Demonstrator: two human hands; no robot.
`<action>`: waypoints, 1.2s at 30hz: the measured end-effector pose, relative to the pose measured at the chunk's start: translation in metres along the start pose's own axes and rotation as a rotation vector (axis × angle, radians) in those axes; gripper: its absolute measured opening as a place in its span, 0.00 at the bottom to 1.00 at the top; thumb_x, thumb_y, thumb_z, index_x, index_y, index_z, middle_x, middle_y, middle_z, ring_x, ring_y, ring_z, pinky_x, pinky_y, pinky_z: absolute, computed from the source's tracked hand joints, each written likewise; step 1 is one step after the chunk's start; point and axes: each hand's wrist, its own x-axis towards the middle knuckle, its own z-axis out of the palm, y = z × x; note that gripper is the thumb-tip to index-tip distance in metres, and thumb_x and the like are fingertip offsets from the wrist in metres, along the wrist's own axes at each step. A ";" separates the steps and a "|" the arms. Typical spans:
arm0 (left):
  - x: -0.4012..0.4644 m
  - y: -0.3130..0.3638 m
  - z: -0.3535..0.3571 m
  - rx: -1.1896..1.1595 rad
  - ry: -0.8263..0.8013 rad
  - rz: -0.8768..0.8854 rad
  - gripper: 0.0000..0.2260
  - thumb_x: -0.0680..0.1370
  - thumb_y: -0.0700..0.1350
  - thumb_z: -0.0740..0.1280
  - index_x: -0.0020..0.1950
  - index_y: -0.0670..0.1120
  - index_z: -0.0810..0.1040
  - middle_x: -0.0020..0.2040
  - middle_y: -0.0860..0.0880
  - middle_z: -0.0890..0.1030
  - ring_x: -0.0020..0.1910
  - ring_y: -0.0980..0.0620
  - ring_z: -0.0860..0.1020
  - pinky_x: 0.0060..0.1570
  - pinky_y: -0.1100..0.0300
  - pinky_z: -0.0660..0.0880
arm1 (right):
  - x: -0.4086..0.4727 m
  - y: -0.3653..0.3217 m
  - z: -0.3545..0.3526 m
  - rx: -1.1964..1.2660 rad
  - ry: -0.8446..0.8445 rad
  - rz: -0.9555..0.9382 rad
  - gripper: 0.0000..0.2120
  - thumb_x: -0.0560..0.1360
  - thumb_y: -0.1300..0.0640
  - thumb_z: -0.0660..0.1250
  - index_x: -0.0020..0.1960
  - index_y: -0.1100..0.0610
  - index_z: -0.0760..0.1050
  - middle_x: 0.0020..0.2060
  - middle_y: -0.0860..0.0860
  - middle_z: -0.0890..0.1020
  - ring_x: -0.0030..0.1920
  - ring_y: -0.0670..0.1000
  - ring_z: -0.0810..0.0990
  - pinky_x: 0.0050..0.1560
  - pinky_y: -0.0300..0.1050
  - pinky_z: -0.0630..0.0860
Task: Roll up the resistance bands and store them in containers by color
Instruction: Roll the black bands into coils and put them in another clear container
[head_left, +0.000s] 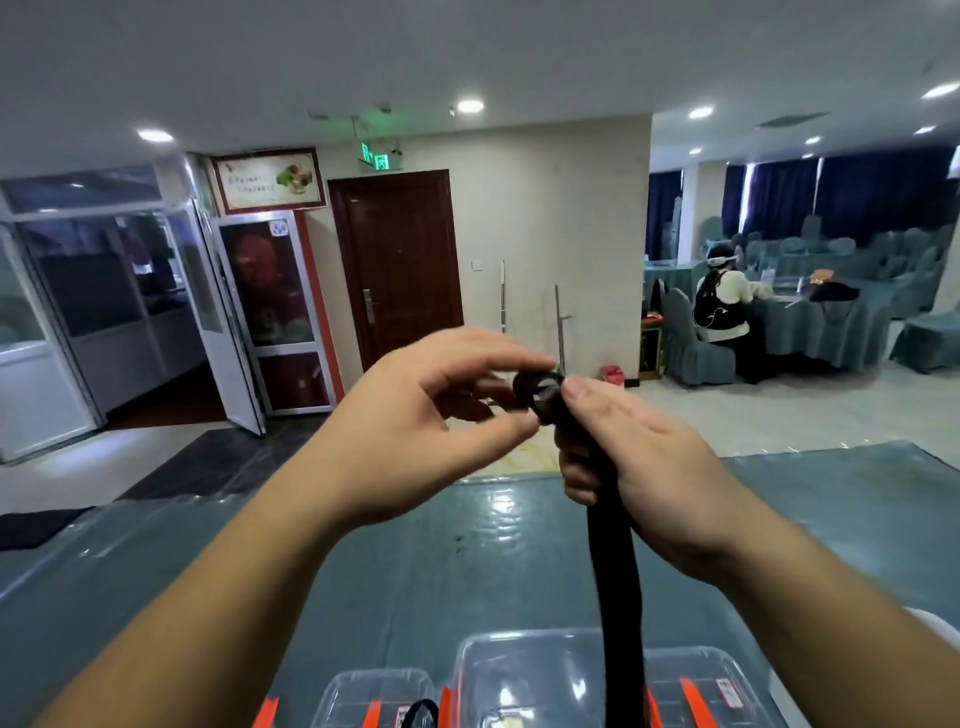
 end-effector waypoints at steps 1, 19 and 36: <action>-0.002 -0.004 -0.002 0.101 -0.045 0.017 0.17 0.77 0.42 0.76 0.65 0.53 0.83 0.59 0.56 0.83 0.56 0.51 0.83 0.51 0.62 0.81 | -0.002 0.002 0.000 -0.002 0.012 0.026 0.12 0.78 0.43 0.63 0.44 0.48 0.81 0.32 0.46 0.64 0.32 0.47 0.61 0.35 0.47 0.56; -0.012 -0.022 0.009 0.400 0.157 0.196 0.06 0.77 0.43 0.76 0.53 0.47 0.88 0.46 0.54 0.86 0.45 0.57 0.82 0.45 0.58 0.80 | -0.008 0.023 0.003 -0.001 0.002 0.040 0.13 0.75 0.51 0.71 0.54 0.56 0.86 0.48 0.59 0.88 0.50 0.58 0.88 0.54 0.48 0.84; -0.020 -0.036 0.027 0.273 -0.014 0.112 0.17 0.78 0.41 0.75 0.66 0.53 0.83 0.50 0.60 0.76 0.47 0.59 0.77 0.49 0.71 0.72 | -0.001 0.013 -0.010 -0.026 -0.045 0.134 0.12 0.76 0.56 0.71 0.56 0.57 0.87 0.50 0.61 0.88 0.49 0.55 0.87 0.54 0.47 0.83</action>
